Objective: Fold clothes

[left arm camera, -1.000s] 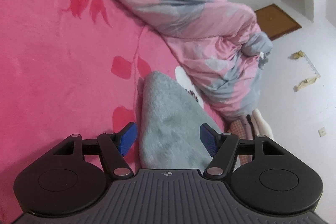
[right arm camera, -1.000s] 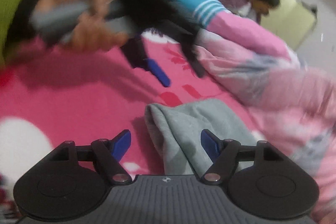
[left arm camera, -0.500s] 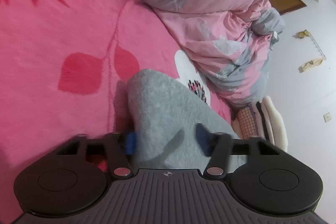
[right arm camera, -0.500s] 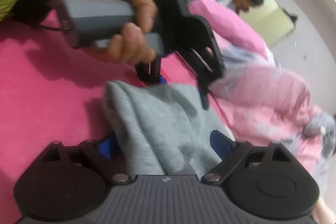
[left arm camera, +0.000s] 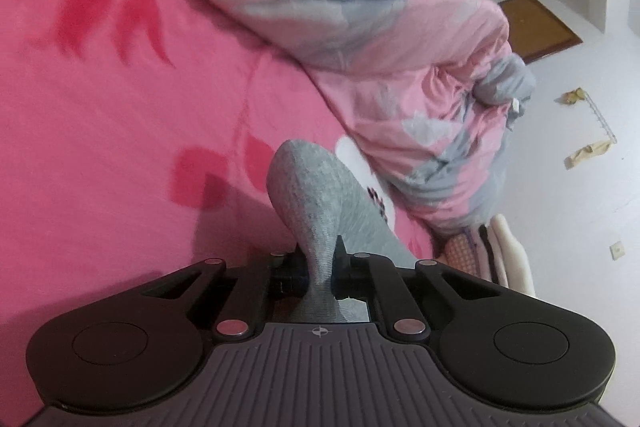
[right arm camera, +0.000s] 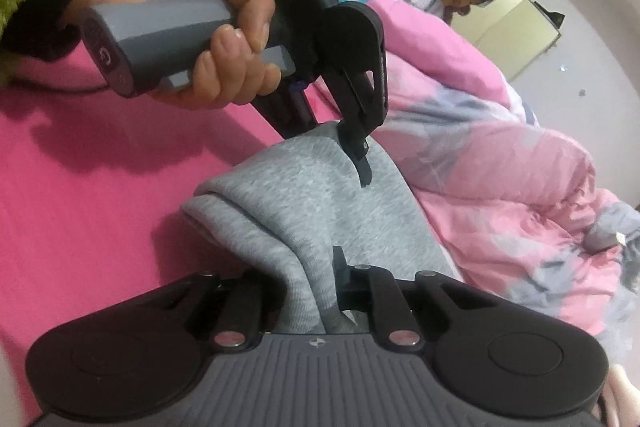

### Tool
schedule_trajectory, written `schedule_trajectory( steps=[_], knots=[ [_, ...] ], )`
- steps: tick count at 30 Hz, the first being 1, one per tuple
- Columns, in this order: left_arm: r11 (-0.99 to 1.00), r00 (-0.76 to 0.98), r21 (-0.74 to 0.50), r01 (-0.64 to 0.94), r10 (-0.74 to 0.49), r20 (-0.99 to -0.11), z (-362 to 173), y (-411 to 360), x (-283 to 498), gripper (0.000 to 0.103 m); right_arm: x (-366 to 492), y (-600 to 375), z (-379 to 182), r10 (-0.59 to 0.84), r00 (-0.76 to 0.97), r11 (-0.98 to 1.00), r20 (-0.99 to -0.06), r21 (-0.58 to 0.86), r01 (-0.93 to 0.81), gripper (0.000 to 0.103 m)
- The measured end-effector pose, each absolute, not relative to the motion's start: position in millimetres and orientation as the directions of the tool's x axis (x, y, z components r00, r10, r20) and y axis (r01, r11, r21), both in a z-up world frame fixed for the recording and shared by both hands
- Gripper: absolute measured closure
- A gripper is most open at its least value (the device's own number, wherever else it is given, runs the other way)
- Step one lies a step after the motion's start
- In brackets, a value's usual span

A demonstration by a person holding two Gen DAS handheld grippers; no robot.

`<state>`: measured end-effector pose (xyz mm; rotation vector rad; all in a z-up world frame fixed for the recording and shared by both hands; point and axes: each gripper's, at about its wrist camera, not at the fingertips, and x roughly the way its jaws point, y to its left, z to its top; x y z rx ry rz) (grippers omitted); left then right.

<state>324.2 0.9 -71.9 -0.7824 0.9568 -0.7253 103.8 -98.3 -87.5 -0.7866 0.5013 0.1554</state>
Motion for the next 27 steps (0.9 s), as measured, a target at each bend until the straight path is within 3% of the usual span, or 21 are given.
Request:
schedule_trajectory(
  steps=[8,11,13,16,21,23,27],
  knots=[
    [0.695,0.499,-0.711,0.107,-0.656,-0.566,-50.4,93.7,325.4,0.096,121.3,-25.7,-63.5,0.165,0.852,0.773,-0.497,-0.471,-0.425,0.091],
    [0.778,0.491,-0.626,0.05,-0.565,-0.663,-63.7,101.5,327.4,0.079,143.9,-19.1,-65.5,0.235,0.792,0.831,-0.564,-0.306,-0.465,0.084],
    [0.791,0.506,-0.611,0.042,-0.544,-0.669,-66.5,103.1,323.2,0.074,157.5,-28.2,-68.2,0.271,0.729,0.862,-0.628,-0.179,-0.475,0.078],
    [0.82,0.564,-0.569,0.058,-0.498,-0.659,-51.3,96.2,308.7,0.06,136.7,-70.7,-48.1,0.325,0.741,0.897,-0.587,-0.056,-0.438,0.06],
    [0.871,0.629,-0.469,0.147,-0.449,-0.635,-24.0,79.5,275.0,0.052,76.3,-176.3,-0.2,0.268,0.859,0.957,-0.437,0.02,-0.288,0.058],
    [0.882,0.647,-0.431,0.191,-0.444,-0.62,-15.9,71.1,260.1,0.051,62.2,-216.8,10.9,0.165,0.908,0.985,-0.384,0.01,-0.175,0.059],
    [0.898,0.682,-0.39,0.204,-0.416,-0.601,-10.0,65.4,242.7,0.051,66.5,-294.5,-8.4,-0.001,0.911,0.998,-0.412,0.062,0.029,0.063]
  ],
)
